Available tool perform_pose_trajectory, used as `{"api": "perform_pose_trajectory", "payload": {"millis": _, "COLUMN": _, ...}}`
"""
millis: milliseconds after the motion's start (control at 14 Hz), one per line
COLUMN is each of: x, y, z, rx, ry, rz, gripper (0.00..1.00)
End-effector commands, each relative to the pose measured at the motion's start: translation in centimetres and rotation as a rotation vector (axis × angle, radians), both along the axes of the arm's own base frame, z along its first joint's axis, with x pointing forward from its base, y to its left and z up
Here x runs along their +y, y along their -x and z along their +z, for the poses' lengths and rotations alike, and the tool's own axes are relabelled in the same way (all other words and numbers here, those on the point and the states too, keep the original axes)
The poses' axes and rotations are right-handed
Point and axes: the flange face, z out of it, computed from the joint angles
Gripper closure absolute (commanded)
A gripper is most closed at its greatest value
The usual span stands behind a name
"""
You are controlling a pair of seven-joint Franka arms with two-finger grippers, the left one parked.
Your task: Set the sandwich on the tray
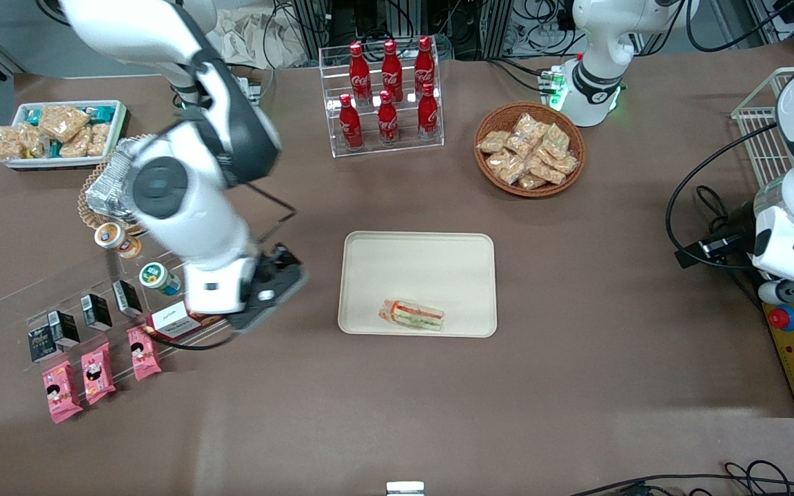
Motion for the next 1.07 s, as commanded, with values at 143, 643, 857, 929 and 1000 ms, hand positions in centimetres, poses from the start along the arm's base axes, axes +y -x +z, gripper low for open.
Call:
{"api": "perform_pose_trajectory", "payload": {"millis": 143, "x": -9.6, "y": 1.0, "z": 2.7, "rx": 0.121, "ry": -0.004, "rz": -0.175, "gripper": 0.01}}
{"api": "perform_pose_trajectory", "payload": {"millis": 643, "x": -26.3, "y": 2.8, "z": 7.6, "rx": 0.139, "ry": 0.040, "rz": -0.439, "gripper": 0.01}}
{"api": "perform_pose_trajectory", "payload": {"millis": 857, "x": -27.7, "y": 2.7, "z": 8.7, "rx": 0.107, "ry": 0.078, "rz": -0.473, "gripper": 0.01}}
{"api": "perform_pose_trajectory", "payload": {"millis": 929, "x": -28.4, "y": 2.7, "z": 8.8, "rx": 0.106, "ry": 0.077, "rz": -0.485, "gripper": 0.01}}
{"api": "perform_pose_trajectory", "payload": {"millis": 1000, "x": -28.4, "y": 2.7, "z": 8.8, "rx": 0.103, "ry": 0.075, "rz": -0.487, "gripper": 0.01}}
